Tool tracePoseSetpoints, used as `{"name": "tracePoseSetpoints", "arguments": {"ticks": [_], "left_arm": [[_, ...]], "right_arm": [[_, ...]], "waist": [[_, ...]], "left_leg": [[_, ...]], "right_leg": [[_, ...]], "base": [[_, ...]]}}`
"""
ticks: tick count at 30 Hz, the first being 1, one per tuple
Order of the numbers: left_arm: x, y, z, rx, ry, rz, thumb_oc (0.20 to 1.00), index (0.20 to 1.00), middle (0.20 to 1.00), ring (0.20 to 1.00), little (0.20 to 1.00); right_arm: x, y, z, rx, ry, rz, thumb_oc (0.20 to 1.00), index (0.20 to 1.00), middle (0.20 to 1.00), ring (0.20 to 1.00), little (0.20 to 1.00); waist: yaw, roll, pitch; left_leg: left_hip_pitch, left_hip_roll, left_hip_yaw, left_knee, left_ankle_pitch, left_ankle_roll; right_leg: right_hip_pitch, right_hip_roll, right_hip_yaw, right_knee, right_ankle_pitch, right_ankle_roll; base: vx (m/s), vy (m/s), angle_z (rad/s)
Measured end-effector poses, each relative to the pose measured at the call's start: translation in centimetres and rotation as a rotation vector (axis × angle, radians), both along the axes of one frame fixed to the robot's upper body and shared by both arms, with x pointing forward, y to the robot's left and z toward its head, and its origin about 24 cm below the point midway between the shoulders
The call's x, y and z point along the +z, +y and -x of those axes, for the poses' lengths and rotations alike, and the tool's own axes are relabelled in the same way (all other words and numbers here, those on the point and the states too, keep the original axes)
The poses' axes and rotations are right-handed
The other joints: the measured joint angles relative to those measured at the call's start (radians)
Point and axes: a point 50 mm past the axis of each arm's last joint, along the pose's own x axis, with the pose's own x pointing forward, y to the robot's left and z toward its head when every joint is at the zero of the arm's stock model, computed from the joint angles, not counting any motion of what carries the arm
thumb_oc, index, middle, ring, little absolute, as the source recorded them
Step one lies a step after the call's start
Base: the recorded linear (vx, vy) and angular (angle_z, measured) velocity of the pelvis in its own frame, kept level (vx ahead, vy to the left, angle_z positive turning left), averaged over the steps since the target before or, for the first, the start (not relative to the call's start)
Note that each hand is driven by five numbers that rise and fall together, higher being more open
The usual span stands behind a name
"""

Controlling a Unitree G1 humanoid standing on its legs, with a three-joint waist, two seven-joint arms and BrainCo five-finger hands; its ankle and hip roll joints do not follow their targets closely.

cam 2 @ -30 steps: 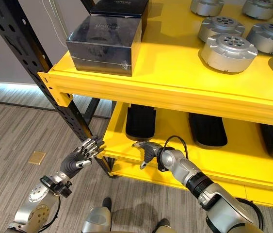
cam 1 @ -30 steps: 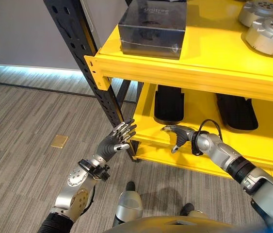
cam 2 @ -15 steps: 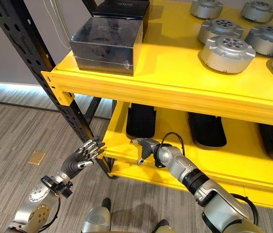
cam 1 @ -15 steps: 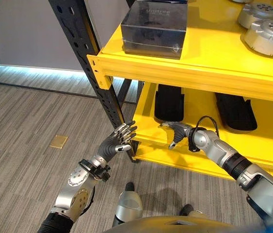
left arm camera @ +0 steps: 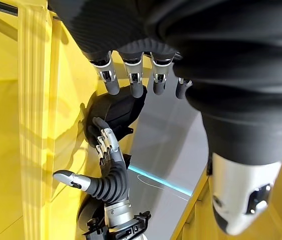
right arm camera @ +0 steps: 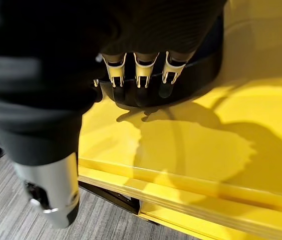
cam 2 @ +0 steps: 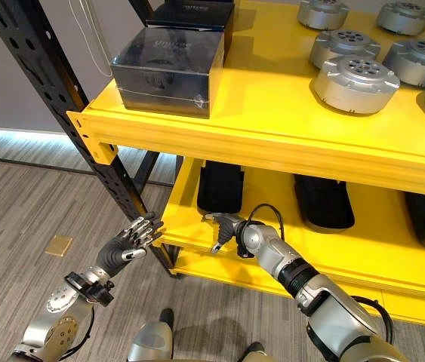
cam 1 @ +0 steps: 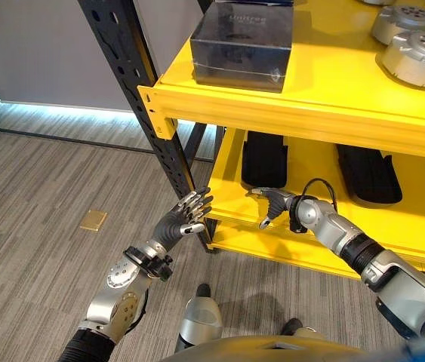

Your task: Move parts from the plastic box to the shelf.

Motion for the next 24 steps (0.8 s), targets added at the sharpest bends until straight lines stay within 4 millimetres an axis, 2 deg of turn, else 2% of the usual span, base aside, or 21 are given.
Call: {"name": "tracePoseSetpoints", "arguments": {"ticks": [6, 15, 24], "left_arm": [[-0.1, -0.9, -0.2, -0.036, 0.002, -0.002, 1.000, 1.000, 1.000, 1.000, 1.000], [-0.4, -0.6, -0.5, -0.007, 0.018, -0.013, 1.000, 1.000, 1.000, 1.000, 1.000], [-0.4, -0.5, -0.5, 0.009, 0.021, -0.015, 1.000, 1.000, 1.000, 1.000, 1.000]], "right_arm": [[0.2, -0.1, -0.3, -0.018, -0.004, 0.011, 1.000, 1.000, 1.000, 1.000, 1.000], [0.6, -0.4, -0.8, -0.034, -0.029, 0.019, 1.000, 1.000, 1.000, 1.000, 1.000], [1.3, -0.4, -1.3, -0.053, -0.084, 0.009, 1.000, 1.000, 1.000, 1.000, 1.000]], "waist": [[0.000, 0.014, 0.001], [-0.002, 0.034, 0.017], [0.001, 0.032, 0.029]], "left_leg": [[-0.029, 0.000, -0.003, 0.011, 0.000, 0.000], [-0.041, -0.002, -0.011, 0.016, -0.001, 0.001], [-0.043, -0.005, -0.019, 0.016, -0.001, 0.001]], "right_leg": [[-0.026, -0.002, -0.001, 0.006, -0.002, -0.001], [-0.041, -0.010, -0.004, 0.030, -0.017, 0.000], [-0.045, -0.010, -0.007, 0.034, -0.019, 0.002]], "base": [[0.00, 0.000, 0.00], [0.00, 0.003, 0.01], [0.02, 0.008, 0.03]]}}
